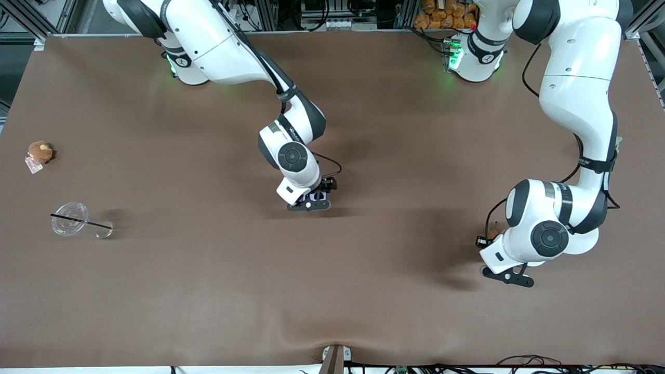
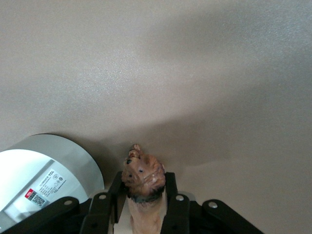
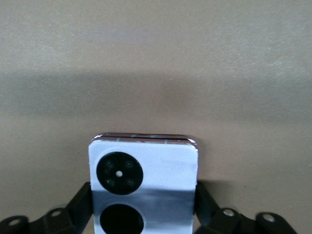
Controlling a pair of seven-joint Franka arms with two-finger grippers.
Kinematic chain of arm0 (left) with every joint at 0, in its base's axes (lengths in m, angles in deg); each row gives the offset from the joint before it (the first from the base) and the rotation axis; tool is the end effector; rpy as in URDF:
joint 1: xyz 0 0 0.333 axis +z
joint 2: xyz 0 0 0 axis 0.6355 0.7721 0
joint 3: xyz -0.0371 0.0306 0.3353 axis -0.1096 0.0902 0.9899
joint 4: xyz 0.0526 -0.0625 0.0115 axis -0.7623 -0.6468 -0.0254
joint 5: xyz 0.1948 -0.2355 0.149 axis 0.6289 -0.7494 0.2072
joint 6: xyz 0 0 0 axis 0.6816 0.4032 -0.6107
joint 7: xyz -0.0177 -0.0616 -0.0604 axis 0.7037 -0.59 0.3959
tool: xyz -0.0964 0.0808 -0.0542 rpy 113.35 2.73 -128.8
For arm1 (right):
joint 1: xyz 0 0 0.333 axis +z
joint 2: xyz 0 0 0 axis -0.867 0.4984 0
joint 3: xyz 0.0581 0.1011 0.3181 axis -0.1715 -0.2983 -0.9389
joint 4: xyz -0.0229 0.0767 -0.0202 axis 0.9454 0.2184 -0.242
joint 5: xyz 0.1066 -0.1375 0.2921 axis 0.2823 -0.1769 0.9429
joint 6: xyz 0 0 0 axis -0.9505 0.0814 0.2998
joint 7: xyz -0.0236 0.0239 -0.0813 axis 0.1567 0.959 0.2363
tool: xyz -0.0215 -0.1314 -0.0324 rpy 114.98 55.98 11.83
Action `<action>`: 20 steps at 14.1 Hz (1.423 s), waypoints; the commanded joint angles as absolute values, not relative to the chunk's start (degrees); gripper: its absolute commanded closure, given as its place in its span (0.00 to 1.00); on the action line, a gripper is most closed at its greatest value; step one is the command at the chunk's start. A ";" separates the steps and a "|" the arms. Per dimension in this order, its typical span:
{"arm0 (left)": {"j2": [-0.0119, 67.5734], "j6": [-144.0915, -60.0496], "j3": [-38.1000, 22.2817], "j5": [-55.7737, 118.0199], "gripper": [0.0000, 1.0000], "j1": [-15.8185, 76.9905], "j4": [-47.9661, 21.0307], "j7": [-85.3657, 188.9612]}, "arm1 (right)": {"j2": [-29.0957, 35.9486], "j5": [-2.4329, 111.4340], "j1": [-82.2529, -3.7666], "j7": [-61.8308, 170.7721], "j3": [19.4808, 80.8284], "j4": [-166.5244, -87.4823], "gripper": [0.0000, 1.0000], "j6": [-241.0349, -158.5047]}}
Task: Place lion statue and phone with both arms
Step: 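Grasp the white phone with the right gripper while the left gripper carries the lion, then set the lion beside the white cylinder while the right gripper lifts the phone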
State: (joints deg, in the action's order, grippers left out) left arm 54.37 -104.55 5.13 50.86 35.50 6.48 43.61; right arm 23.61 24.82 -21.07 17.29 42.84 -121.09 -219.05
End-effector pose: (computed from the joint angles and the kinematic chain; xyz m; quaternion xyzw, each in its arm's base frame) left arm 0.6856 -0.0830 0.2376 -0.9887 0.1327 0.0506 0.0490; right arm 0.5009 0.4360 0.1984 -0.9980 -0.0268 0.0468 0.0345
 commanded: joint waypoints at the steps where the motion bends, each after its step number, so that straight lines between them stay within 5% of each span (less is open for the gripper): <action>1: 54.48 -104.88 4.62 52.16 0.28 36.21 6.17 43.68 | 24.35 23.37 -20.20 16.22 44.00 -120.62 0.82 -219.41; 2: 54.30 -104.88 4.53 51.98 0.00 36.21 6.26 43.76 | 24.17 23.37 -20.38 16.30 44.00 -120.53 0.97 -219.33; 8: 49.74 -104.09 3.91 51.54 0.00 35.59 7.06 43.59 | 22.85 23.72 -25.82 16.22 43.91 -111.40 1.00 -201.68; 20: 31.73 -83.98 2.51 51.28 0.00 34.71 6.97 43.33 | 15.47 17.59 -48.23 32.37 44.97 -114.28 1.00 -193.49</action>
